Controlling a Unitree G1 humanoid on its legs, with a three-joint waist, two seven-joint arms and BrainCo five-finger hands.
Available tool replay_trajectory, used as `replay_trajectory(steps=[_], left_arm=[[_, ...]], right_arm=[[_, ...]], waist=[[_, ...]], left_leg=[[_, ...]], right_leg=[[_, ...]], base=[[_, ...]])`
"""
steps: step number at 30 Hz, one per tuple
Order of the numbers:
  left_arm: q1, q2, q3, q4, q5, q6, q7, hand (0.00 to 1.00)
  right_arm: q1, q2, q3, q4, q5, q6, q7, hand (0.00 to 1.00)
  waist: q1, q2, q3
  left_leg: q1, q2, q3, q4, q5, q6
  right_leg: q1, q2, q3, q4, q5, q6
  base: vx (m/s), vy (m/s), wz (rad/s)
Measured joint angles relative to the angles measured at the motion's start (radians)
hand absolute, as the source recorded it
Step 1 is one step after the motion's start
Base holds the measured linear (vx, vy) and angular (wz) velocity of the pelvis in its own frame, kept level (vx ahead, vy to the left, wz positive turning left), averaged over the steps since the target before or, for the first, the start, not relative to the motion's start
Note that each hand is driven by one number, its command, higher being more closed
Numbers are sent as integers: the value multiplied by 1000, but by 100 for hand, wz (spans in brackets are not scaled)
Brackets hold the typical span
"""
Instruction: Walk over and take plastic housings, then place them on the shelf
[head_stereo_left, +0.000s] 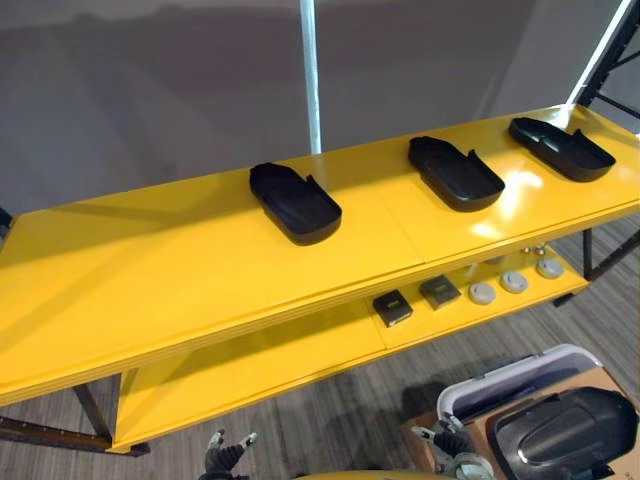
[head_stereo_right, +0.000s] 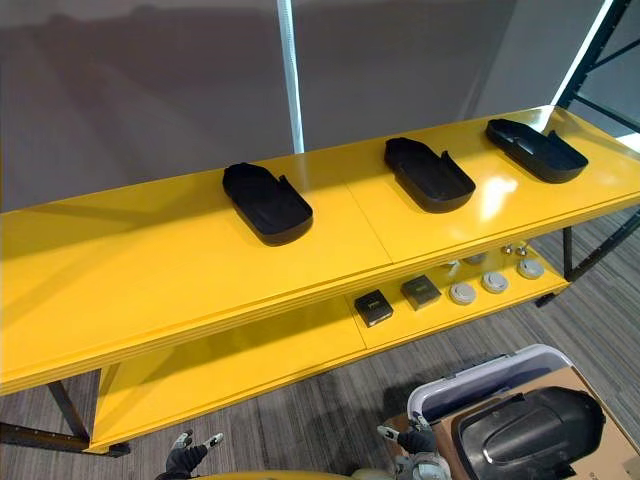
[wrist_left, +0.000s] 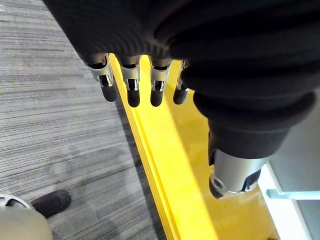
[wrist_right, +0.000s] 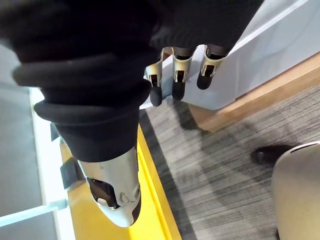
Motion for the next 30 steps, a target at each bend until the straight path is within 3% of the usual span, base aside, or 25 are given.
replay_trajectory(steps=[1, 2, 4, 10, 12, 13, 14, 15, 16, 19, 21, 23, 25, 27, 30], left_arm=[[-6, -3, -1, 0, -1, 0, 0, 0], [-16, -10, -4, 1, -3, 0, 2, 0], [-39, -7, -14, 1, -10, -1, 3, 0], [-107, 20, -14, 2, -11, -9, 9, 0], [-127, 40, -12, 4, -6, -9, 25, 0], [-132, 38, -12, 4, -5, -9, 25, 0], [-137, 42, -12, 4, -2, -9, 25, 0], [-137, 44, -12, 4, 1, -7, 25, 0], [-135, 43, -12, 4, 1, -6, 25, 0], [-128, 44, -15, 18, 1, 0, 22, 0], [-123, 43, -33, 22, 1, 2, 21, 0], [-131, 36, -49, 39, 1, 4, 19, 0], [-118, 12, -57, 43, 1, 4, 18, 0], [-119, 10, -76, 44, 1, 3, 17, 0], [-124, 8, -72, 72, 1, 4, 2, 0]], right_arm=[[-10, -7, 3, 0, 0, 0, 0, 0], [-29, -22, 13, 0, 0, 0, -1, 0], [-37, -27, 18, 0, 0, 0, -3, 0], [-83, -24, 23, -8, -9, 6, -18, 0], [-117, -26, 59, -12, -14, 7, -18, 0], [-123, -24, 65, -16, -14, 8, -17, 0], [-123, -19, 65, -19, -14, 9, -16, 0], [-117, -16, 64, -19, -14, 9, -16, 0], [-106, -16, 64, -19, -14, 9, -17, 0], [-92, -14, 64, -17, -21, 6, -16, 0], [-91, -14, 65, -8, -22, 6, -16, 0], [-90, -26, 64, 5, -23, 6, -17, 0], [-84, -30, 63, 34, -24, 9, -17, 0], [-64, -29, 59, 33, -25, 9, -17, 0], [-15, -28, 44, 34, -24, 10, -16, 0]], waist=[[7, 5, 5], [7, 26, 12], [0, 23, 18], [2, -18, 50], [1, -18, 70], [4, -14, 74], [4, -13, 77], [5, -9, 87], [5, -6, 89], [6, -14, 84], [12, -32, 74], [9, -25, 71], [11, -27, 67], [7, -35, 65], [8, -31, 67]], left_leg=[[-9, 5, -49, 18, -23, -13], [-12, 12, -129, 42, -63, -36], [-10, 5, -134, 46, -80, -38], [-22, -24, 39, 46, -95, -6], [-65, -12, 134, 78, -96, 36], [-67, -6, 158, 77, -97, 43], [-64, -3, 182, 69, -94, 48], [-36, 3, 223, 59, -90, 53], [-20, 8, 251, 57, -90, 54], [1, 22, 335, 60, -91, 53], [1, 25, 396, 78, -93, 49], [-7, 37, 393, 93, -91, 34], [17, 75, 393, 92, -85, 23], [32, 92, 410, 93, -82, 8], [28, 184, 443, 253, -124, -40]], right_leg=[[-10, 9, 21, 3, 5, 2], [-23, 24, 50, 15, 8, 6], [-40, 23, 79, 33, 7, 14], [-122, 8, 254, 29, 65, 83], [-156, 9, 251, -49, 178, 95], [-162, 4, 197, -34, 169, 90], [-183, 0, 92, 48, 112, 73], [-185, -12, -38, 190, 6, 34], [-171, -17, -79, 244, -38, 36], [-107, -70, -238, 335, -135, 32], [-61, -120, -313, 271, -156, 34], [-29, -71, -257, 148, -112, 30], [6, -17, -180, 69, -55, 0], [5, 5, -139, 64, -43, -12], [8, 58, -48, 68, -41, -24]], base=[[54, -34, -112], [27, 30, -86], [7, 74, -56], [-58, 136, -87], [-157, 122, -115], [-140, 95, -89], [-114, 72, -79], [-118, 63, -86], [-89, 19, -80], [-86, -73, -81], [-96, -170, -103], [-73, -208, -98], [-32, -215, -108], [-29, -176, -86], [-18, -129, -87]])
